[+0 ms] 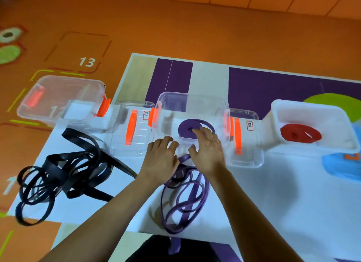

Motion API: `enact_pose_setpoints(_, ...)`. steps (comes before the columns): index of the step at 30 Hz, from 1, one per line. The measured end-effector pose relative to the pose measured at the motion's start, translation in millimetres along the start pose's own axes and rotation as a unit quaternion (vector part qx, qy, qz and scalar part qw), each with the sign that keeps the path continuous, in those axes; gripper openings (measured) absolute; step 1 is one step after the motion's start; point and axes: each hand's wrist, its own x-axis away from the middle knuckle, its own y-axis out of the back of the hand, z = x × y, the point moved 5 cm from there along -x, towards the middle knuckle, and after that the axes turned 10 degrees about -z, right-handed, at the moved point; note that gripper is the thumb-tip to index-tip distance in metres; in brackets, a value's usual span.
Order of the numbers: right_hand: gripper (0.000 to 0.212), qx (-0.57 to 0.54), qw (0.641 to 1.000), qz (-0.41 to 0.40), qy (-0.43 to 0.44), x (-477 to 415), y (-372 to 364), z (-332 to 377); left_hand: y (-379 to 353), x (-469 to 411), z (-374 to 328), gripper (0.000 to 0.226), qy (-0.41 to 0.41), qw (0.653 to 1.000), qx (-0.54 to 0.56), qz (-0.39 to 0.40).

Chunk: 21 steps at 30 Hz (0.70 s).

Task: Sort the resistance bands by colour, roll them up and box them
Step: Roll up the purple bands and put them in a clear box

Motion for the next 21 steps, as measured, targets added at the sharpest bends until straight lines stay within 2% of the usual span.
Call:
enact_pose_setpoints(5, 0.052, 0.022, 0.999, -0.013, -0.042, 59.5, -12.5, -4.0, -18.4, 51.0, 6.6, 0.036, -0.024, 0.999, 0.012, 0.035)
enact_pose_setpoints(8, 0.05, 0.039, 0.996, 0.016, -0.081, 96.6, -27.7, -15.4, -40.7, 86.5, 10.8, 0.033, -0.04, 0.996, 0.0, 0.077)
enact_pose_setpoints(13, 0.055, 0.082, 0.975, 0.123, -0.169, 148.2, -50.0, -43.8, -76.7, 147.0, 9.4, 0.045, -0.061, 0.987, -0.002, 0.147)
enact_pose_setpoints(17, 0.053, 0.095, 0.947, 0.247, -0.182, 176.8, -74.5, -61.5, -87.7, 169.9, 9.8, 0.054, -0.035, 0.984, -0.007, 0.172)
enact_pose_setpoints(20, 0.041, 0.079, 0.954, 0.22, -0.187, 182.0, -81.9, -68.8, -85.7, 173.9, 12.4, 0.045, 0.009, 0.989, -0.002, 0.146)
enact_pose_setpoints(21, 0.036, 0.063, 0.958, 0.2, -0.195, 181.3, -81.3, -70.2, -88.2, 175.7, 15.3, 0.045, 0.032, 0.986, -0.005, 0.166)
